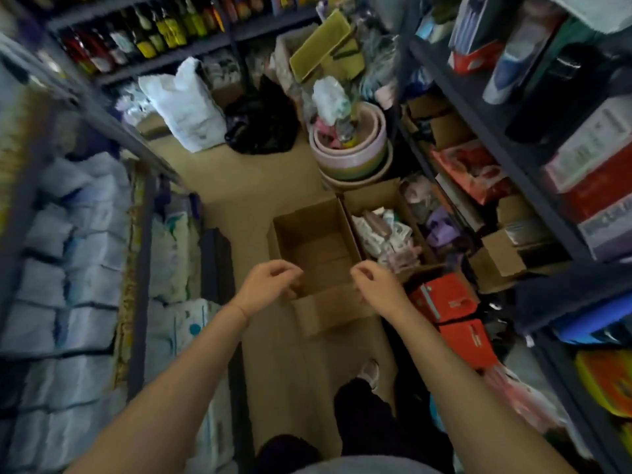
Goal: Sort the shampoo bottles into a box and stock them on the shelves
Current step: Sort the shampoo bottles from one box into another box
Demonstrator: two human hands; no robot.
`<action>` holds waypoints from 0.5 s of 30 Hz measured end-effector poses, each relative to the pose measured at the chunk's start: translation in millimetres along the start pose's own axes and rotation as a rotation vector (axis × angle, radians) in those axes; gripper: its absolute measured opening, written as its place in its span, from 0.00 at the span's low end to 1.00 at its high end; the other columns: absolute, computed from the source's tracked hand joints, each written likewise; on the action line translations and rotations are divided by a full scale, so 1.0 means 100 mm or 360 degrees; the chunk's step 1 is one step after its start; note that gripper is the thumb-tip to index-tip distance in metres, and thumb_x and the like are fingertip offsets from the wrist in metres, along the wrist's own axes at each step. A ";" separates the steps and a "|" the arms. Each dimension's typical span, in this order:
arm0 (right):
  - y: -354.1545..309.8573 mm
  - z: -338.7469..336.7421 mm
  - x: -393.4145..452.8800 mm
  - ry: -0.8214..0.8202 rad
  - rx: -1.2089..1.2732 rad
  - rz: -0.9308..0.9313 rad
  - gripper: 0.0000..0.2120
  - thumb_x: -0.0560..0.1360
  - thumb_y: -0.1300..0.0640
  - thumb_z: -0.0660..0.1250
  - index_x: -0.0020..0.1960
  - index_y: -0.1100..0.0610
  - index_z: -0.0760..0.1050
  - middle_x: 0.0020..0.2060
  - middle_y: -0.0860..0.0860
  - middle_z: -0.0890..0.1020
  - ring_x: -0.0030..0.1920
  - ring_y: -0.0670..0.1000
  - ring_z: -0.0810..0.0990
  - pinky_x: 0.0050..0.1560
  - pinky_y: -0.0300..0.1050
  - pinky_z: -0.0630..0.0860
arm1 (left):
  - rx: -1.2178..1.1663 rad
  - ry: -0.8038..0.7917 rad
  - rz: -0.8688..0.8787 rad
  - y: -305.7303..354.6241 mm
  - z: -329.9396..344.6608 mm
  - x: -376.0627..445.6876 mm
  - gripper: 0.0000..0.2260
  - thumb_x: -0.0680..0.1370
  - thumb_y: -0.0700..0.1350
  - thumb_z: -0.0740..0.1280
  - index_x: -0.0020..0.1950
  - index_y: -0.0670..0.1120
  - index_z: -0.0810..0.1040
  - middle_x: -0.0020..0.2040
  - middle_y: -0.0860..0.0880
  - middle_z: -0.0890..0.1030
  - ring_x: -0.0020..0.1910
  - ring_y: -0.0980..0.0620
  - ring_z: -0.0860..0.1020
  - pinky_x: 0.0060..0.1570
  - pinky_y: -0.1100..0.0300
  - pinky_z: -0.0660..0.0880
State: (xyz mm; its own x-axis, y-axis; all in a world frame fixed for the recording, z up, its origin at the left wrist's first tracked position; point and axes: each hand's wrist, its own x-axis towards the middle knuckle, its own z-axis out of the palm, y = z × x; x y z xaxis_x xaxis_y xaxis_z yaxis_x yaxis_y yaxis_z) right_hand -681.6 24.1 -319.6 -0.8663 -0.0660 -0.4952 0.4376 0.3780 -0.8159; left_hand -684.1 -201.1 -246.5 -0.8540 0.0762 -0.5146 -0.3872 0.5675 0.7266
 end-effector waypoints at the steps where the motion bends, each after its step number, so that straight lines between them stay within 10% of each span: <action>1: -0.04 -0.06 0.17 -0.0017 0.0051 0.0062 0.07 0.82 0.49 0.61 0.46 0.45 0.76 0.44 0.49 0.81 0.43 0.51 0.82 0.48 0.53 0.81 | -0.0032 0.0002 -0.0032 0.09 -0.04 0.20 0.08 0.82 0.46 0.63 0.57 0.48 0.81 0.51 0.48 0.83 0.45 0.55 0.82 0.41 0.66 0.77; 15: 0.88 -0.22 2.19 0.0267 0.0348 0.0517 0.07 0.82 0.58 0.61 0.48 0.52 0.76 0.37 0.53 0.80 0.32 0.49 0.78 0.27 0.35 0.71 | -0.0142 -0.0274 -0.0243 -0.41 0.67 3.02 0.09 0.82 0.48 0.63 0.51 0.51 0.83 0.48 0.49 0.84 0.46 0.50 0.83 0.50 0.57 0.79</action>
State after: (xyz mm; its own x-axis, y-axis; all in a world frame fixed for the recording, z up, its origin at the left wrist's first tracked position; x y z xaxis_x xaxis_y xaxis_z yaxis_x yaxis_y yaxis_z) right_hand -838.0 63.1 -493.2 -0.6941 0.1824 -0.6964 0.7196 0.1483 -0.6784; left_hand -903.3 -146.6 -462.1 -0.7144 0.1378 -0.6860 -0.5430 0.5093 0.6677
